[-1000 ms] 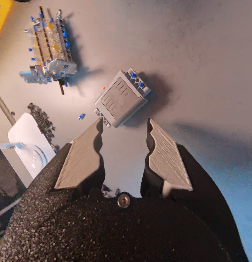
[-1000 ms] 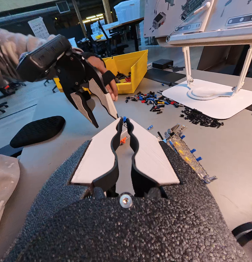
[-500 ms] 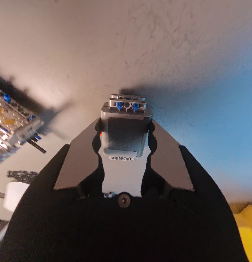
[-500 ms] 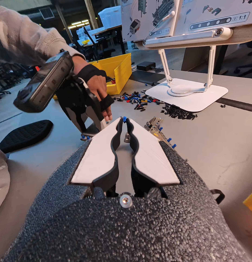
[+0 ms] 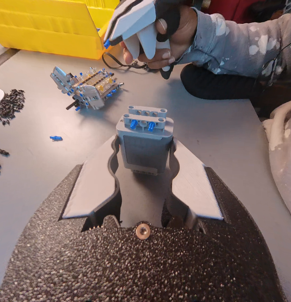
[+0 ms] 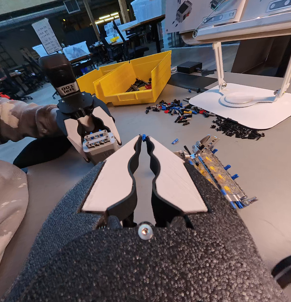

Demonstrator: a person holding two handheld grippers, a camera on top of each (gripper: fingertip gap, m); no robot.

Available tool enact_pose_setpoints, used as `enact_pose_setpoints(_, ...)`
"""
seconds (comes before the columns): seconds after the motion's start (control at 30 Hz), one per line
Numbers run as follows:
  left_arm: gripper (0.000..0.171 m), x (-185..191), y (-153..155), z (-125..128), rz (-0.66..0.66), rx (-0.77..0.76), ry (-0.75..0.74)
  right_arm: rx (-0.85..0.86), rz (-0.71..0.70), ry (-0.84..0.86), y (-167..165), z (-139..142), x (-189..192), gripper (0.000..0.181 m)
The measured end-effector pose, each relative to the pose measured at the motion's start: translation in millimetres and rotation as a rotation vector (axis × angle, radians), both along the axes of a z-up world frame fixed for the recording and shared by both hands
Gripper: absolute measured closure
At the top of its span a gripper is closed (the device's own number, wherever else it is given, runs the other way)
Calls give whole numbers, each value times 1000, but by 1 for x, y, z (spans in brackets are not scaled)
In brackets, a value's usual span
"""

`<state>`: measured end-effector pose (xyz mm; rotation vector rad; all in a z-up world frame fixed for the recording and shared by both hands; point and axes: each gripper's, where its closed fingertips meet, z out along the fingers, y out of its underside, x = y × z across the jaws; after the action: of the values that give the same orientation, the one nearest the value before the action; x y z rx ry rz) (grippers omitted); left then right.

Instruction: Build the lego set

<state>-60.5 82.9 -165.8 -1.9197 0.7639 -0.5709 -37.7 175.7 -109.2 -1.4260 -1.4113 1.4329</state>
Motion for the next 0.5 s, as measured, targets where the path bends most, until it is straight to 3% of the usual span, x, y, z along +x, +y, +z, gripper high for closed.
enact_pose_setpoints(0.23, 112, -7, -14, -5, 0, -4, 40, 42, 41, -30, -17, -8, -3, 176)
enact_pose_setpoints(0.5, 112, 2, -11, -5, 18, 10, 52, 115, 201, -98, -49, -13, -6, 176)
